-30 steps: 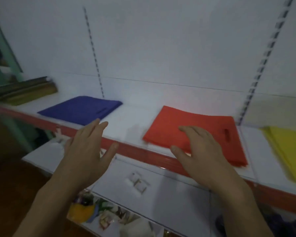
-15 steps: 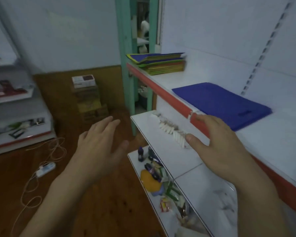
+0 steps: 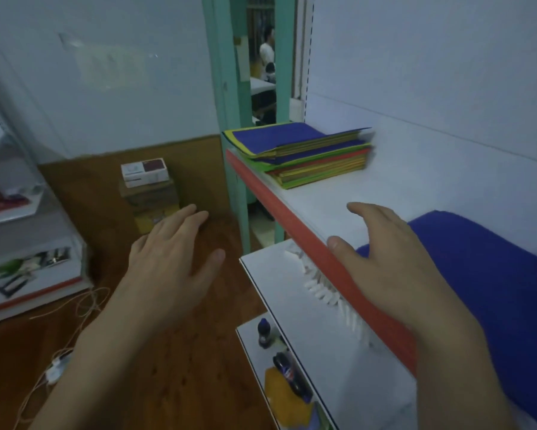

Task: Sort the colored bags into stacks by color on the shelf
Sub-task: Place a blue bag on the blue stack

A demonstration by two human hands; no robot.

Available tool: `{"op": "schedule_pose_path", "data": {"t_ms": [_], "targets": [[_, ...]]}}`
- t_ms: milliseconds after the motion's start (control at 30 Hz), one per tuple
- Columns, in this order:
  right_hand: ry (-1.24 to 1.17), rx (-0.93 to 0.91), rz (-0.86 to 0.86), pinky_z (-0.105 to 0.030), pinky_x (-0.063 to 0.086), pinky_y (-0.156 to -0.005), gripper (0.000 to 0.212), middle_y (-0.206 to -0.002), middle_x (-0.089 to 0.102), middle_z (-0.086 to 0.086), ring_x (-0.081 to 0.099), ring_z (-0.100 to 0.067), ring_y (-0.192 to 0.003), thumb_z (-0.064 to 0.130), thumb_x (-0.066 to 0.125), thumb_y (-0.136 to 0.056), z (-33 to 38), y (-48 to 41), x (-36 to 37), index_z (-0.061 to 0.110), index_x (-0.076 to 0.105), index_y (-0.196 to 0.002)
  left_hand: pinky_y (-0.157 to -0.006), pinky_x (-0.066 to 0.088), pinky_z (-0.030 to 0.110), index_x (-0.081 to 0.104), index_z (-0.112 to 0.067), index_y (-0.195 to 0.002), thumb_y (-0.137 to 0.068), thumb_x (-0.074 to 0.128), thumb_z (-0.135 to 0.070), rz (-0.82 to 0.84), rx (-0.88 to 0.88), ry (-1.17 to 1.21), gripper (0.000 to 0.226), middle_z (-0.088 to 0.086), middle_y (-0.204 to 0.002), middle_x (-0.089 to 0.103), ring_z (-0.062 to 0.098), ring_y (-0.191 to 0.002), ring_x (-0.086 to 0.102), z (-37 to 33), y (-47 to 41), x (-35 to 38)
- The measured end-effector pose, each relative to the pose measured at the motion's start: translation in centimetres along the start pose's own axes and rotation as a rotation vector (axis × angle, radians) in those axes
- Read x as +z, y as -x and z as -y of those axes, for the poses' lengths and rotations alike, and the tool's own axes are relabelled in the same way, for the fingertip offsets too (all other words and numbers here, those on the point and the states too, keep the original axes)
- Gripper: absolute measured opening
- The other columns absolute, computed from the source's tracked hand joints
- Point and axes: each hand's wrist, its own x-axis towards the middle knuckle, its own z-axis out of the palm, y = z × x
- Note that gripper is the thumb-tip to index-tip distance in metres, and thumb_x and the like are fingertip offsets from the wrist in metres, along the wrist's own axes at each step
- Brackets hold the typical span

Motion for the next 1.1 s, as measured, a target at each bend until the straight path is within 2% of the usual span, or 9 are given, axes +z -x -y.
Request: {"op": "schedule_pose_path", "data": {"t_ms": [133, 333, 433, 567, 700, 800, 967, 1033, 1100], "targets": [[-0.056, 0.003, -0.001, -0.045, 0.036, -0.113, 0.065, -0.156, 0.032, 0.012, 0.031, -0.015, -0.143, 0.056, 0.053, -0.093, 1.6, -5.8, 2.0, 0.037, 0.028, -0.151, -0.113, 0.031, 0.057, 0.029, -0.032, -0.15, -0.093, 0.039, -0.062, -0.003, 0.014, 0.004, 0.065, -0.009, -0.161, 0.024, 0.02, -0.147, 0.026, 1.8, -6.1, 1.3], [-0.107, 0.009, -0.082, -0.021, 0.03, -0.094, 0.062, -0.148, 0.036, 0.02, 0.03, -0.002, -0.138, 0.059, 0.048, -0.09, 3.0, -9.7, 4.0, 0.041, 0.031, -0.147, -0.113, 0.03, 0.059, 0.032, -0.028, -0.152, -0.091, 0.041, -0.059, 0.028, 0.048, 0.046, 0.068, -0.006, -0.161, 0.026, 0.02, -0.148, 0.025, 3.5, -13.9, 3.5], [-0.049, 0.018, -0.06, -0.026, 0.035, -0.104, 0.063, -0.148, 0.031, 0.024, 0.025, 0.001, -0.137, 0.064, 0.042, -0.09, 3.8, -10.7, 5.2, 0.044, 0.026, -0.147, -0.11, 0.035, 0.059, 0.038, -0.025, -0.148, -0.092, 0.047, -0.058, 0.023, 0.135, 0.098, 0.066, -0.001, -0.158, 0.034, 0.022, -0.145, 0.032, 4.4, -18.8, 4.7], [0.006, 0.128, -0.089, -0.034, 0.033, -0.115, 0.061, -0.15, 0.025, 0.028, 0.019, 0.002, -0.14, 0.064, 0.04, -0.093, 4.3, -13.0, 6.7, 0.045, 0.019, -0.148, -0.108, 0.039, 0.055, 0.043, -0.024, -0.142, -0.087, 0.041, -0.061, -0.03, 0.319, 0.251, 0.067, 0.002, -0.15, 0.043, 0.023, -0.139, 0.04, 4.4, -26.5, 6.7], [0.064, 0.285, -0.312, -0.024, 0.029, -0.109, 0.06, -0.148, 0.035, 0.023, 0.029, 0.001, -0.136, 0.066, 0.031, -0.093, 4.3, -16.6, 8.3, 0.041, 0.03, -0.148, -0.109, 0.038, 0.052, 0.046, -0.021, -0.141, -0.09, 0.041, -0.058, -0.021, 0.509, 0.348, 0.063, 0.003, -0.15, 0.044, 0.021, -0.141, 0.038, 4.2, -33.4, 8.2], [0.107, 0.406, -0.347, -0.024, 0.029, -0.103, 0.061, -0.147, 0.039, 0.019, 0.033, -0.004, -0.135, 0.064, 0.029, -0.093, 5.0, -19.4, 9.2, 0.038, 0.033, -0.148, -0.107, 0.039, 0.056, 0.046, -0.025, -0.142, -0.09, 0.038, -0.064, 0.077, 0.618, 0.373, 0.065, 0.002, -0.151, 0.044, 0.023, -0.138, 0.041, 4.9, -38.0, 8.8], [0.01, 0.548, -0.514, -0.025, 0.038, -0.097, 0.056, -0.134, 0.054, 0.015, 0.049, -0.005, -0.121, 0.062, 0.028, -0.095, 5.9, -23.0, 9.6, 0.036, 0.045, -0.142, -0.112, 0.03, 0.059, 0.045, -0.03, -0.143, -0.082, 0.015, -0.078, 0.304, 0.808, 0.219, 0.084, -0.003, -0.143, 0.054, 0.022, -0.13, 0.051, 4.7, -42.4, 9.8], [-0.077, 0.594, -0.577, -0.026, 0.043, -0.088, 0.061, -0.12, 0.06, 0.019, 0.058, -0.002, -0.106, 0.069, 0.027, -0.09, 6.3, -23.9, 9.5, 0.038, 0.048, -0.138, -0.115, 0.025, 0.055, 0.046, -0.031, -0.143, -0.08, 0.009, -0.078, 0.348, 0.891, 0.191, 0.086, -0.01, -0.144, 0.053, 0.016, -0.132, 0.048, 4.4, -42.6, 10.2], [-0.186, 0.624, -0.601, -0.028, 0.048, -0.078, 0.065, -0.101, 0.066, 0.017, 0.064, -0.002, -0.088, 0.075, 0.027, -0.083, 6.8, -24.5, 9.3, 0.039, 0.051, -0.132, -0.113, 0.03, 0.05, 0.047, -0.032, -0.14, -0.084, 0.01, -0.076, 0.357, 0.973, 0.238, 0.08, -0.013, -0.14, 0.053, 0.011, -0.132, 0.046, 4.2, -42.3, 10.6]]}}
